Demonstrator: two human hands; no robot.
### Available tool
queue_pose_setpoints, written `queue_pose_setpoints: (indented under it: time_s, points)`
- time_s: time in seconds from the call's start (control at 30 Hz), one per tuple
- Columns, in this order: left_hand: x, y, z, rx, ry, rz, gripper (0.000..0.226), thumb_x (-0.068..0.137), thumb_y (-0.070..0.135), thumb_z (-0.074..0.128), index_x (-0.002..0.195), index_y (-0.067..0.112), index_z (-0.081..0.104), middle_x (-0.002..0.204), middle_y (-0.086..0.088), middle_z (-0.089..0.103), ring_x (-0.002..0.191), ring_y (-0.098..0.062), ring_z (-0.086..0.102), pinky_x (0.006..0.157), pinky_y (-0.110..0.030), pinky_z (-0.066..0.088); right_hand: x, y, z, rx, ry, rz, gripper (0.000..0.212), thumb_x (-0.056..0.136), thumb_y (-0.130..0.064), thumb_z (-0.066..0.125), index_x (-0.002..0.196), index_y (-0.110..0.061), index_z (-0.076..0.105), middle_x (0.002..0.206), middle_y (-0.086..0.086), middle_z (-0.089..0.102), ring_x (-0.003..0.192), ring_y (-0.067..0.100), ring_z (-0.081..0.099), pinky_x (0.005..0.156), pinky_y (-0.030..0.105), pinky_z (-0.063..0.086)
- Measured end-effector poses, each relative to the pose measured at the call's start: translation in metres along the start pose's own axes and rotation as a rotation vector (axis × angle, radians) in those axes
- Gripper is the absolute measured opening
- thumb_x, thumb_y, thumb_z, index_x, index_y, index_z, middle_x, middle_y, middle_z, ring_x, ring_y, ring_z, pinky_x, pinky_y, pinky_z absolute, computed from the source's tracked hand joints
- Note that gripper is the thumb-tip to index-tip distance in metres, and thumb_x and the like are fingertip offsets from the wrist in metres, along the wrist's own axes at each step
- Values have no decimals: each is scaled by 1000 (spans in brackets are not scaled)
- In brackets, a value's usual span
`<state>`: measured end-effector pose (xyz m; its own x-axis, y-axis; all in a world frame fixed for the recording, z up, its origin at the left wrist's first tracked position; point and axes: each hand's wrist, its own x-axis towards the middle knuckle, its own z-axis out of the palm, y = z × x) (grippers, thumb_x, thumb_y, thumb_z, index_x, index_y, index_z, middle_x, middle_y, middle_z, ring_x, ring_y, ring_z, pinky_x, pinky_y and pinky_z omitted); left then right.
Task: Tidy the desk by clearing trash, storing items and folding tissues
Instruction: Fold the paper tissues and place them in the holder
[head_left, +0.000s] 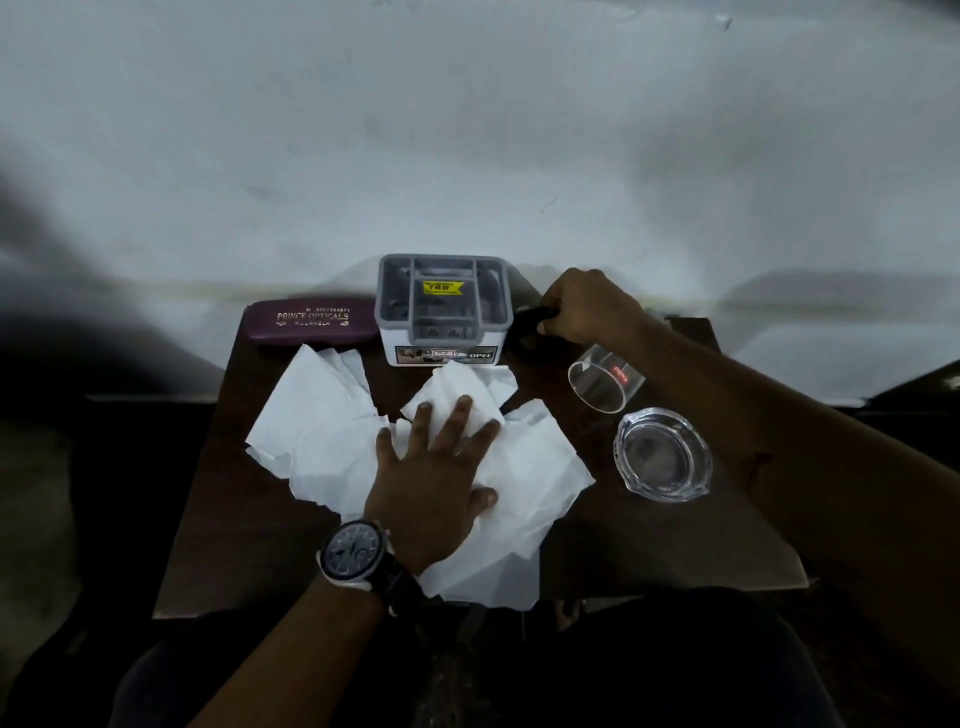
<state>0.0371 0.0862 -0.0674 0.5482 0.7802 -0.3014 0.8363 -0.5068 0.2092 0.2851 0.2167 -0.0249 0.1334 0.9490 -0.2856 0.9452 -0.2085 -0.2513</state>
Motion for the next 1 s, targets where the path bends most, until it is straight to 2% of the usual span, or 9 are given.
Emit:
queue_pose_setpoints:
  time_s: [0.17, 0.3, 0.4, 0.5, 0.57, 0.7, 0.83, 0.93, 1.0]
  points:
    - [1, 3, -17, -98, -28, -6, 74, 99, 67, 36, 160, 46, 1, 173, 5, -10, 159, -36, 1, 124, -62, 14, -18, -6, -5, -173, 76, -62, 37, 90, -27, 71, 120, -5, 68, 120, 21, 64, 109, 42, 65, 89, 44, 57]
    - [-2, -9, -32, -342, 118, -51, 78, 89, 63, 43, 160, 32, 28, 168, -6, 27, 150, -32, 37, 115, -50, 40, -51, -18, -14, -303, 177, -137, 33, 98, -28, 60, 122, -6, 66, 122, 20, 59, 117, 41, 58, 90, 45, 52]
    - [-11, -21, -40, -435, 271, -114, 62, 91, 44, 60, 150, 25, 49, 150, -5, 56, 131, -29, 58, 103, -45, 51, -89, -27, -18, -47, 268, -103, 33, 98, -28, 62, 127, -14, 68, 124, 12, 65, 118, 31, 60, 92, 35, 49]
    - [-19, -30, -48, -480, 357, -189, 52, 92, 23, 68, 142, 24, 56, 134, -5, 67, 120, -30, 64, 98, -46, 54, -134, -31, -10, 297, 268, 8, 26, 93, -28, 70, 117, -19, 74, 108, 0, 74, 103, 15, 68, 81, 17, 43]
    - [-26, -37, -52, -524, 378, -247, 52, 88, 24, 70, 139, 25, 58, 128, -3, 71, 119, -30, 66, 98, -48, 55, -159, -27, 6, 428, 169, 65, 30, 90, -30, 75, 117, -18, 73, 108, -2, 73, 100, 8, 66, 83, 14, 42]
    - [-43, -46, -55, -482, 315, -260, 48, 88, 24, 74, 134, 25, 61, 124, 2, 71, 120, -24, 64, 100, -46, 53, -183, -14, 42, 317, 46, 25, 47, 88, -31, 78, 130, -13, 67, 125, 5, 70, 111, 14, 64, 87, 13, 37]
    - [-54, -39, -58, -372, 244, -255, 47, 89, 27, 73, 135, 27, 61, 128, 3, 69, 123, -25, 61, 103, -44, 49, -172, -12, 51, 283, -13, -109, 66, 85, -28, 82, 143, -14, 55, 136, 4, 62, 124, 22, 59, 101, 28, 43]
    - [-54, -30, -64, -358, 219, -219, 47, 89, 29, 74, 134, 27, 61, 129, 3, 68, 123, -23, 62, 104, -44, 49, -156, -15, 55, 221, -41, -186, 80, 82, -25, 84, 150, -13, 44, 137, 6, 62, 122, 21, 57, 104, 31, 43]
    - [-51, -27, -67, -349, 195, -210, 47, 89, 31, 74, 134, 26, 61, 130, 3, 67, 123, -23, 61, 105, -46, 49, -151, -17, 59, 198, -47, -202, 85, 80, -26, 86, 151, -13, 42, 133, 6, 64, 113, 16, 58, 98, 28, 43]
